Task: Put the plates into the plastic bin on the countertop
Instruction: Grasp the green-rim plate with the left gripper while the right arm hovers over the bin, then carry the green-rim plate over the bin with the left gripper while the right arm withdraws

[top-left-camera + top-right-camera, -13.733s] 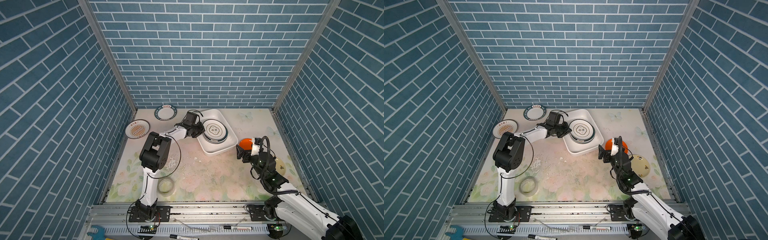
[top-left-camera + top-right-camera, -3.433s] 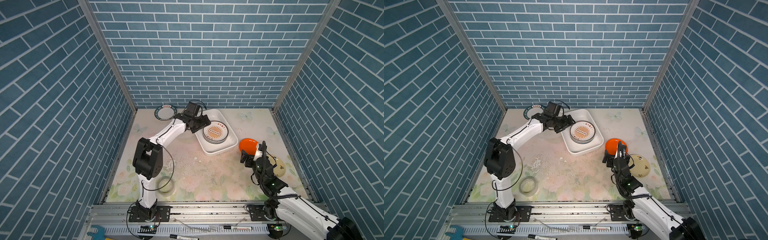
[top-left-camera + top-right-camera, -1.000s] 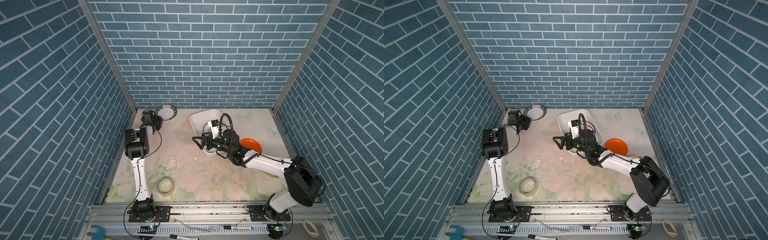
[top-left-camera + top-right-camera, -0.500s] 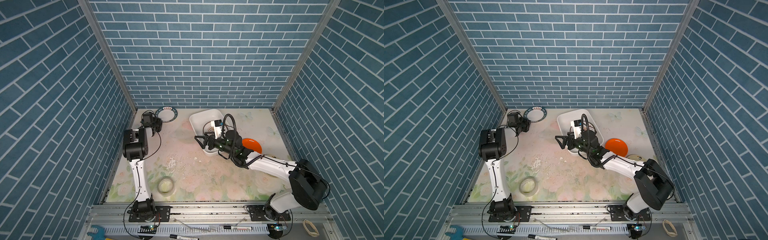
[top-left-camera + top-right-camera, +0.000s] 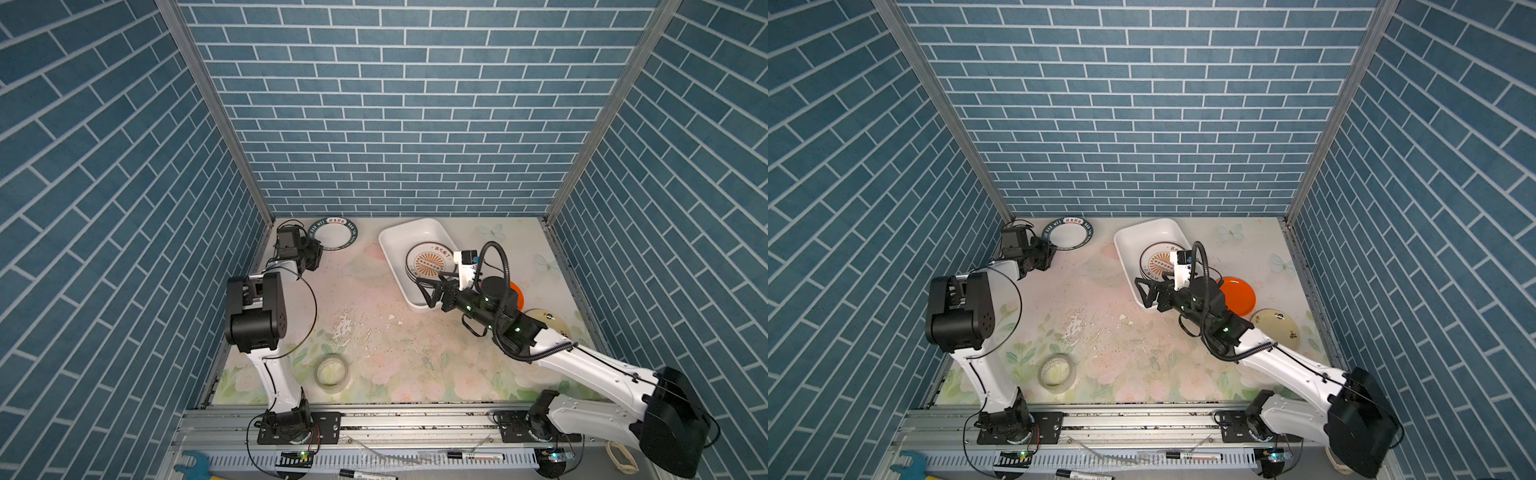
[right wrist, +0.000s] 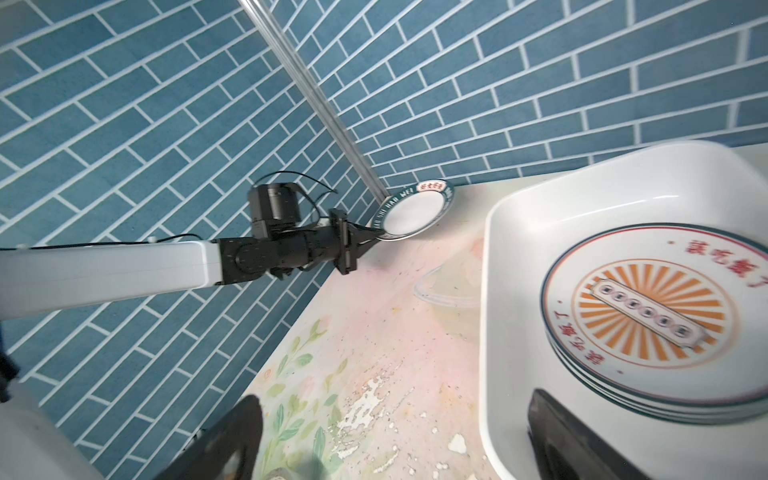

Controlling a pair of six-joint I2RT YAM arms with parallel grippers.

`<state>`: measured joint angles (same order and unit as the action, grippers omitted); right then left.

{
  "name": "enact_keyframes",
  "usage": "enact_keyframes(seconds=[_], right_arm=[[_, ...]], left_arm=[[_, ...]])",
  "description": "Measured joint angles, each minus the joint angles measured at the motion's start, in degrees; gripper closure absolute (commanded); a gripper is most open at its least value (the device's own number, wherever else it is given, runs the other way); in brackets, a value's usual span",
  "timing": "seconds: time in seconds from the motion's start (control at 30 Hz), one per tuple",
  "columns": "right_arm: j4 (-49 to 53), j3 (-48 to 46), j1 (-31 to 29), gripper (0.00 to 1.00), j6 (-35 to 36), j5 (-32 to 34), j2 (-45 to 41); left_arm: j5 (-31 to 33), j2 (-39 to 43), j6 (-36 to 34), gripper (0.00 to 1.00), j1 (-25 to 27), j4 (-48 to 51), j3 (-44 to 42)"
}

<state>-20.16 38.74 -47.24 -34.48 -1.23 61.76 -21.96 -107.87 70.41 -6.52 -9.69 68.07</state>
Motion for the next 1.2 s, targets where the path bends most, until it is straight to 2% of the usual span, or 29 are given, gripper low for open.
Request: enact_keyframes(seconds=[0.13, 0.27, 0.63, 0.8, 1.2], right_arm=[[7.5, -1.8, 0.0, 0.01, 0.4, 6.1, -9.5], [14.3, -3.5, 0.0, 0.01, 0.7, 12.7, -17.3], [32.0, -6.9, 0.0, 0.02, 0.9, 25.4, -30.0], [40.2, -6.1, 0.1, 0.02, 0.6, 30.6, -32.8], [57.0, -2.2, 0.5, 0.02, 0.2, 40.3, -43.5]], left_arm=[[-0.9, 7.3, -2.0, 0.97, 2.3, 2.5, -1.7], [-1.8, 11.0, -4.3, 0.97, 6.5, 5.0, -2.4], [-3.3, 12.3, -7.3, 0.97, 20.7, 9.4, -3.5], [-3.4, 10.3, -8.7, 0.97, 25.0, 10.3, -0.6], [-3.7, -1.3, -11.8, 0.97, 32.0, 11.9, 9.2]])
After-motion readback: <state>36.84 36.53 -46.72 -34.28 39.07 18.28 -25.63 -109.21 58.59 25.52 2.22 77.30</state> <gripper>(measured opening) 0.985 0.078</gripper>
